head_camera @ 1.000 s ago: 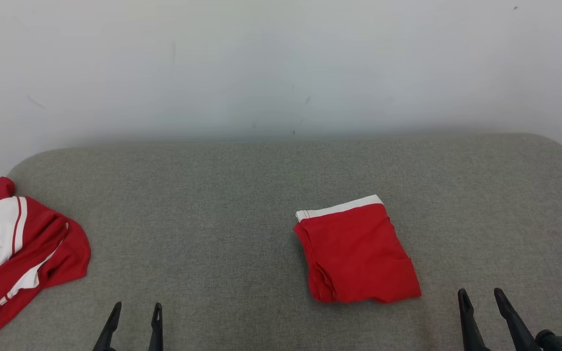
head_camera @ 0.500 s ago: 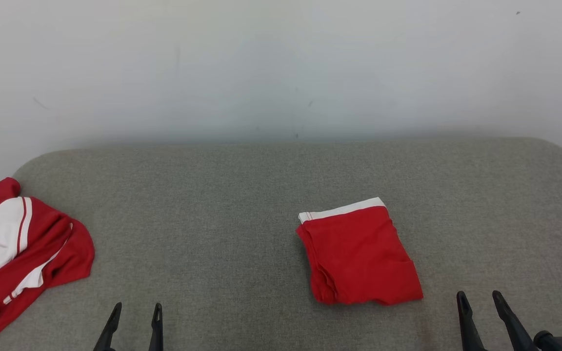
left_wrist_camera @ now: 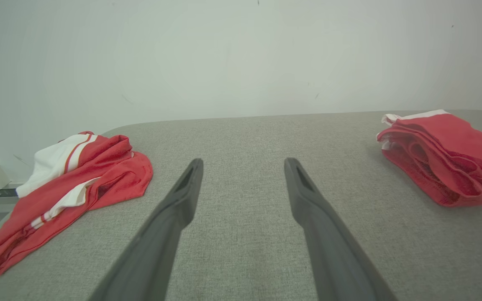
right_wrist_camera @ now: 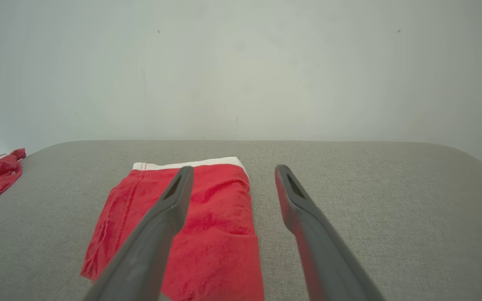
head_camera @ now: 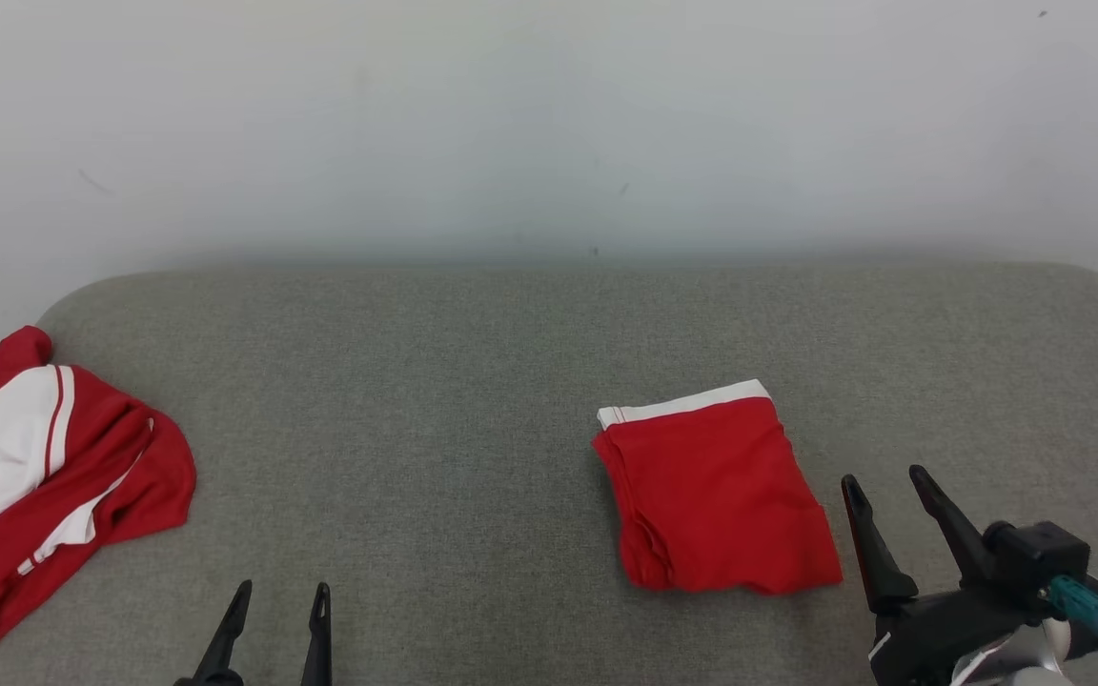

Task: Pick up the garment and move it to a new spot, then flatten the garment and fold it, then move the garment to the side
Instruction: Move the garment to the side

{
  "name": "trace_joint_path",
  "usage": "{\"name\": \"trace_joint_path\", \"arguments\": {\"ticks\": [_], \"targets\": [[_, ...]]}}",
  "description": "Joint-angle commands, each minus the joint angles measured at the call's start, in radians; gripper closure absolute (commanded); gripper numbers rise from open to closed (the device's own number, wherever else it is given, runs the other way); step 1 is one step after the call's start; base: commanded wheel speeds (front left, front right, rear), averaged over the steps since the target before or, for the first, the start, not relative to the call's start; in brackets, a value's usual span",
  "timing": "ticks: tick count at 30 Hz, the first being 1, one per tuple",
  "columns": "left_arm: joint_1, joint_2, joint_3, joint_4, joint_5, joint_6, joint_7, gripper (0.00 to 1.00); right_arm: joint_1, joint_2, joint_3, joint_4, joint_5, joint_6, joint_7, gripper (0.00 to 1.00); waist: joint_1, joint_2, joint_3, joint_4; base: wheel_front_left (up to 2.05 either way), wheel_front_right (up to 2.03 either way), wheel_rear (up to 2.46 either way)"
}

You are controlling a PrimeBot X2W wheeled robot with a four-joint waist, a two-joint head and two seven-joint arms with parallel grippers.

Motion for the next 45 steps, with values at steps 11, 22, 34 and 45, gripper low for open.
{"name": "trace_joint_path", "arguments": {"ticks": [11, 22, 34, 45], "targets": [[-0.038, -0.007, -0.022, 0.012, -0.012, -0.002, -0.003, 0.00, -0.244, -0.018, 0.071, 0.348, 0.019, 0.001, -0.009, 0.00, 0.0000, 0.0000, 0.040, 0.067, 0.00, 0.00, 0.00], [-0.096, -0.014, -0.042, 0.004, -0.015, -0.004, -0.003, 0.00, -0.436, -0.042, 0.140, 0.625, 0.053, 0.001, -0.022, 0.00, 0.0000, 0.0000, 0.150, 0.119, 0.00, 0.00, 0.00], [-0.130, -0.021, -0.049, 0.013, -0.018, 0.003, -0.003, 0.00, -0.466, -0.016, 0.235, 0.786, 0.134, 0.001, -0.023, 0.00, 0.0000, 0.0000, 0.179, 0.122, 0.00, 0.00, 0.00], [-0.148, -0.025, -0.056, 0.012, -0.023, 0.004, -0.003, 0.00, -0.558, -0.029, 0.342, 0.794, 0.219, 0.001, -0.044, 1.00, 0.0000, 0.0000, 0.203, 0.120, 0.00, 0.00, 0.00]]}}
